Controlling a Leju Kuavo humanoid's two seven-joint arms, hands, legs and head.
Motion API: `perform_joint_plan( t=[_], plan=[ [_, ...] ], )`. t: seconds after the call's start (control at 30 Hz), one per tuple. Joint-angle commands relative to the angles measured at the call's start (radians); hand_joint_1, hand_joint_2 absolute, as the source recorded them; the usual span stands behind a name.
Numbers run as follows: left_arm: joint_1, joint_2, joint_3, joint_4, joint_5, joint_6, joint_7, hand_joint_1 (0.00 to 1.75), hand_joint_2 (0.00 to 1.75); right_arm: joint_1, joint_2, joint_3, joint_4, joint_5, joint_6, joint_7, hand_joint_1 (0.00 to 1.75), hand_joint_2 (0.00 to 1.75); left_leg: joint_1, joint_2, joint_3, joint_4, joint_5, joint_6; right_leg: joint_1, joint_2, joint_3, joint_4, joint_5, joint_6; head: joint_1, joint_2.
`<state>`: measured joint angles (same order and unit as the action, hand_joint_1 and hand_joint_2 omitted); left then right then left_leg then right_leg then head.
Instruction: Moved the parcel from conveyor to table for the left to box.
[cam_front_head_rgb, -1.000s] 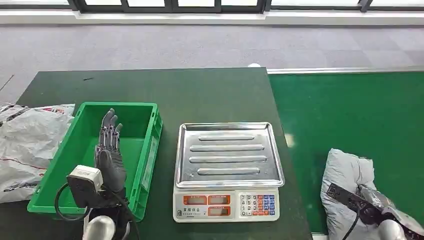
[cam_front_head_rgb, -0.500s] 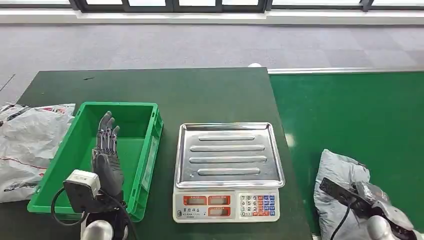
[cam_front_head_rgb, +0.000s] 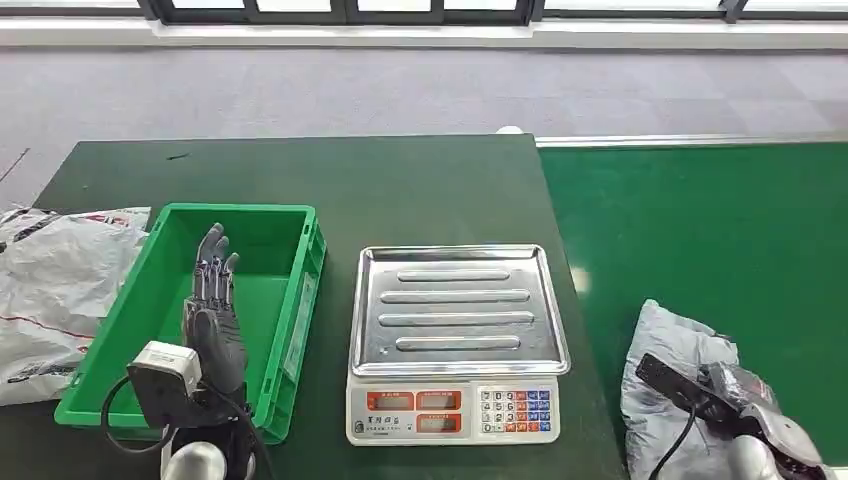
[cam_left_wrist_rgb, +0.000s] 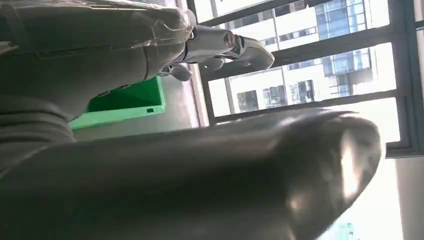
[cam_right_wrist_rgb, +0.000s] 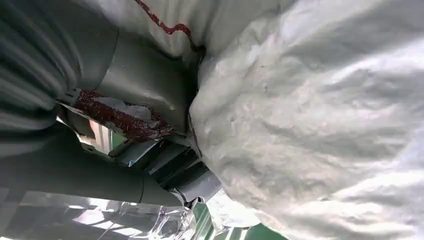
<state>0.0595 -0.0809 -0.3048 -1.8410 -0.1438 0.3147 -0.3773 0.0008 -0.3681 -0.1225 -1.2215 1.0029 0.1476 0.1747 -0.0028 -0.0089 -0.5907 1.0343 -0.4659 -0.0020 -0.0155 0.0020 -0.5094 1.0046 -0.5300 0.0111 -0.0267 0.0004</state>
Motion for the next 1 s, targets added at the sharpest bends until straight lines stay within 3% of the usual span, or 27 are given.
perform_joint_plan(
  t=[0.03, 0.37, 0.67, 1.0],
  plan=[
    [-0.004, 0.009, 0.03, 0.02, 0.0, 0.002, 0.005, 0.0, 0.0, -0.013, 0.061, -0.047, 0.008, 0.0, 0.0, 0.001, 1.75, 1.75, 0.0, 0.001, 0.001, -0.002, 0.0, -0.001, 0.0, 0.0, 0.001, -0.002, 0.0, -0.001, 0.0, 0.0],
    [-0.004, 0.009, 0.03, 0.02, 0.0, 0.002, 0.005, 0.0, 0.0, -0.013, 0.061, -0.047, 0.008, 0.0, 0.0, 0.001, 1.75, 1.75, 0.0, 0.001, 0.001, -0.002, 0.001, -0.001, 0.0, 0.0, 0.001, -0.002, 0.001, -0.001, 0.0, 0.0],
    [0.052, -0.005, 0.042, -0.03, -0.009, 0.011, -0.002, 0.0, 0.0, -0.039, 0.169, -0.163, -0.176, 0.013, -0.196, 0.019, 1.75, 1.75, -0.001, 0.004, 0.0, -0.002, 0.0, -0.001, -0.001, 0.003, 0.0, -0.001, 0.001, -0.001, 0.0, 0.0],
    [0.067, -0.007, 0.061, -0.036, 0.012, 0.021, -0.016, 0.0, 0.0, -0.063, 0.194, -0.226, -0.289, -0.065, -0.244, -0.048, 1.75, 1.75, 0.0, 0.004, 0.001, -0.004, 0.0, -0.001, 0.0, 0.003, 0.0, -0.003, 0.001, -0.001, 0.0, 0.0]
  ],
)
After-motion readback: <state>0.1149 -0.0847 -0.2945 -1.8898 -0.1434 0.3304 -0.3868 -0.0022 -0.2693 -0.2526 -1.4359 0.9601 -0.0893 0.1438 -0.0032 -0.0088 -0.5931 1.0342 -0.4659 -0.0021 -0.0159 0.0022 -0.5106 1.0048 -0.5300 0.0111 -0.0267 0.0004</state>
